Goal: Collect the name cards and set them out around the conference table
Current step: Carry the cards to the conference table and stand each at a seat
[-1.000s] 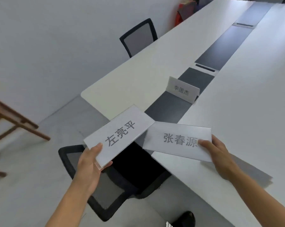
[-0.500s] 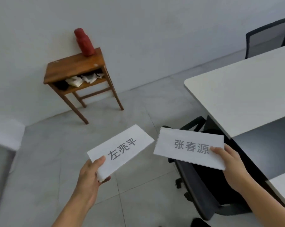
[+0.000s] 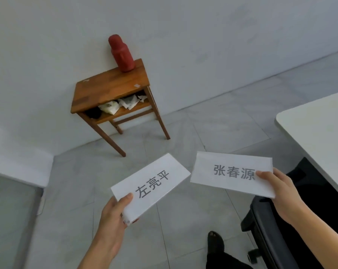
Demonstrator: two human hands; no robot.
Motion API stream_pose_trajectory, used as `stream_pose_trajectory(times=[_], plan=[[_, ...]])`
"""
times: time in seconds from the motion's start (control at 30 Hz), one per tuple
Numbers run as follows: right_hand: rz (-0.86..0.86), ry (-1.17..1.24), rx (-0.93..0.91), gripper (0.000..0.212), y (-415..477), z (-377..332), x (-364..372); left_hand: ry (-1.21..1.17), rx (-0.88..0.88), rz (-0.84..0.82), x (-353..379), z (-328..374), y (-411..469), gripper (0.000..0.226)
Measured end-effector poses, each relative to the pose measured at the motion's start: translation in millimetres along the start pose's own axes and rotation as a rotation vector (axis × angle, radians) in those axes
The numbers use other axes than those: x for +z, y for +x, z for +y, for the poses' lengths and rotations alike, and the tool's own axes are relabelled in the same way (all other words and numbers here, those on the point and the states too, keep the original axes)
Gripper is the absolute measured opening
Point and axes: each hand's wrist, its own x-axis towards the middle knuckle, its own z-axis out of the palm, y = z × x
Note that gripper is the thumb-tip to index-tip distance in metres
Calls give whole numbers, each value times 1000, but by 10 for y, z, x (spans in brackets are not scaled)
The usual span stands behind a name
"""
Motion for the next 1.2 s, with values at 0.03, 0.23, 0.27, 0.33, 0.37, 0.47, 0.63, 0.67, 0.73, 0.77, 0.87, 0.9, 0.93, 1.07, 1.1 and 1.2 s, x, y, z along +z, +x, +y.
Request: stream_pose_trajectory(times=[0.03, 0.23, 0.27, 0.33, 0.37, 0.47, 0.63, 0.67, 0.73, 0.77, 0.87, 0.9, 0.93, 1.07, 1.1, 1.2], plan=[[-4, 13, 10, 14, 163, -82, 117, 4, 6, -10, 15, 140, 175, 35], [-15, -10, 14, 14, 1020, -640, 779, -17, 11, -20, 80, 717, 1247, 36], [-4, -13, 9, 14, 1168, -710, 876, -23, 10, -30, 101, 800, 1455, 31], [27, -22, -3, 14, 1490, -824, 1054, -23, 7, -54, 141, 943, 1931, 23], [54, -26, -5, 14, 1665, -871, 1137, -12, 2, -70, 164, 1010, 2206, 23], [137, -5, -10, 15, 2172, -1026, 1394, 8, -9, -119, 282, 1271, 3039, 29], [270, 64, -40, 15, 2774, -1451, 1689, 30, -70, -223, 674, 1943, 4242, 41], [303, 80, -48, 15, 2857, -1532, 1704, 55, -72, -257, 809, 2078, 4455, 42], [372, 118, -57, 15, 3005, -1647, 1686, 98, -65, -331, 1135, 2315, 4837, 39], [409, 140, -57, 15, 3086, -1687, 1647, 113, -59, -377, 1336, 2425, 5001, 37], [515, 180, -46, 16, 3358, -1789, 1460, 153, -54, -501, 2009, 2665, 5386, 34], [545, 190, -47, 16, 3461, -1813, 1380, 162, -55, -531, 2236, 2715, 5496, 39], [576, 199, -46, 16, 3577, -1843, 1289, 176, -61, -555, 2470, 2752, 5610, 45], [659, 254, -59, 15, 4169, -2069, 855, 222, -78, -645, 3451, 2919, 6051, 41], [677, 260, -64, 16, 4331, -2142, 727, 239, -76, -661, 3688, 2965, 6146, 39], [716, 271, -101, 15, 4797, -2457, 366, 293, -63, -698, 4379, 3203, 6397, 34]])
